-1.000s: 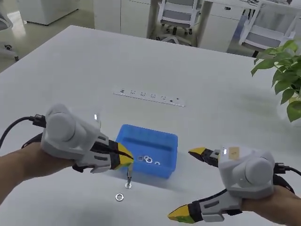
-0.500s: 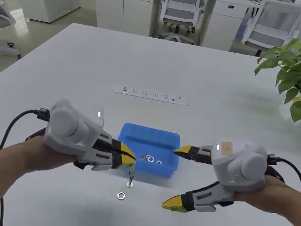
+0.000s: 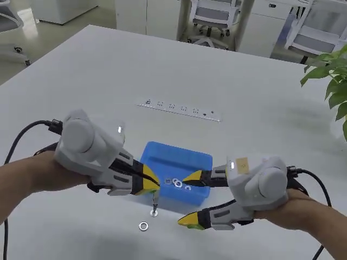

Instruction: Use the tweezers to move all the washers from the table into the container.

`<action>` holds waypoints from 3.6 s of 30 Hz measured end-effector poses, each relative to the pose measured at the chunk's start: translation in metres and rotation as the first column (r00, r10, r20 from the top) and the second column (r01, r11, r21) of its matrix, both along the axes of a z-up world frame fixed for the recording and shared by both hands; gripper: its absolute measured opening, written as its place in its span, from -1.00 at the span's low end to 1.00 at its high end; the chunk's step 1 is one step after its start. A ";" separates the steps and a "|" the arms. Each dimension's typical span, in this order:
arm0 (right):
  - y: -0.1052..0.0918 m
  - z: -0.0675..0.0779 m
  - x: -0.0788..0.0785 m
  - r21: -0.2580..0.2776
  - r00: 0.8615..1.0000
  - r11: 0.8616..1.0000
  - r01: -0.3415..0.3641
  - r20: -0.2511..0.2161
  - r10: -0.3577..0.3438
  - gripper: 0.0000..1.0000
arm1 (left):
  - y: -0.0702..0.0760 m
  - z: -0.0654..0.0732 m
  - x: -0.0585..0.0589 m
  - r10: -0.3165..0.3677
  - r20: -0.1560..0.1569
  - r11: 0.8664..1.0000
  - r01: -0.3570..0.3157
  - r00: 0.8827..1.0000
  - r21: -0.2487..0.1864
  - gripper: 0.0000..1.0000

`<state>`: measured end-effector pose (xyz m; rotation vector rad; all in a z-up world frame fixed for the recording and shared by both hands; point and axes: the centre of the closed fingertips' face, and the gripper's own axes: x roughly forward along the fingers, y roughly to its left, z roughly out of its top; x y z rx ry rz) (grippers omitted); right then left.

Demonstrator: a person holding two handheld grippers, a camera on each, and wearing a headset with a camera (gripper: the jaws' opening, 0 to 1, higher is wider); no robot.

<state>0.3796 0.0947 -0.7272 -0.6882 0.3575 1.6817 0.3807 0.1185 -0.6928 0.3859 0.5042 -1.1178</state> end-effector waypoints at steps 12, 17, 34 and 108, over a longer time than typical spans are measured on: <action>0.024 -0.004 -0.001 0.008 0.999 0.999 -0.037 -0.033 0.037 -0.38 | -0.007 0.003 -0.001 -0.022 -0.004 1.000 0.022 1.000 0.012 -0.91; 0.031 -0.012 -0.001 -0.010 0.998 0.998 -0.062 -0.030 0.061 -0.46 | -0.008 0.003 -0.002 -0.030 -0.004 0.999 0.030 1.000 0.014 -0.91; 0.044 -0.025 -0.004 -0.031 0.994 0.994 -0.107 -0.030 0.106 -0.81 | -0.011 0.004 -0.002 -0.040 0.003 0.999 0.040 0.999 0.018 -0.91; 0.034 0.034 0.054 -0.001 0.998 1.000 -0.012 0.054 0.012 -0.84 | 0.035 0.019 -0.021 0.258 -0.005 0.952 -0.255 0.966 -0.172 0.98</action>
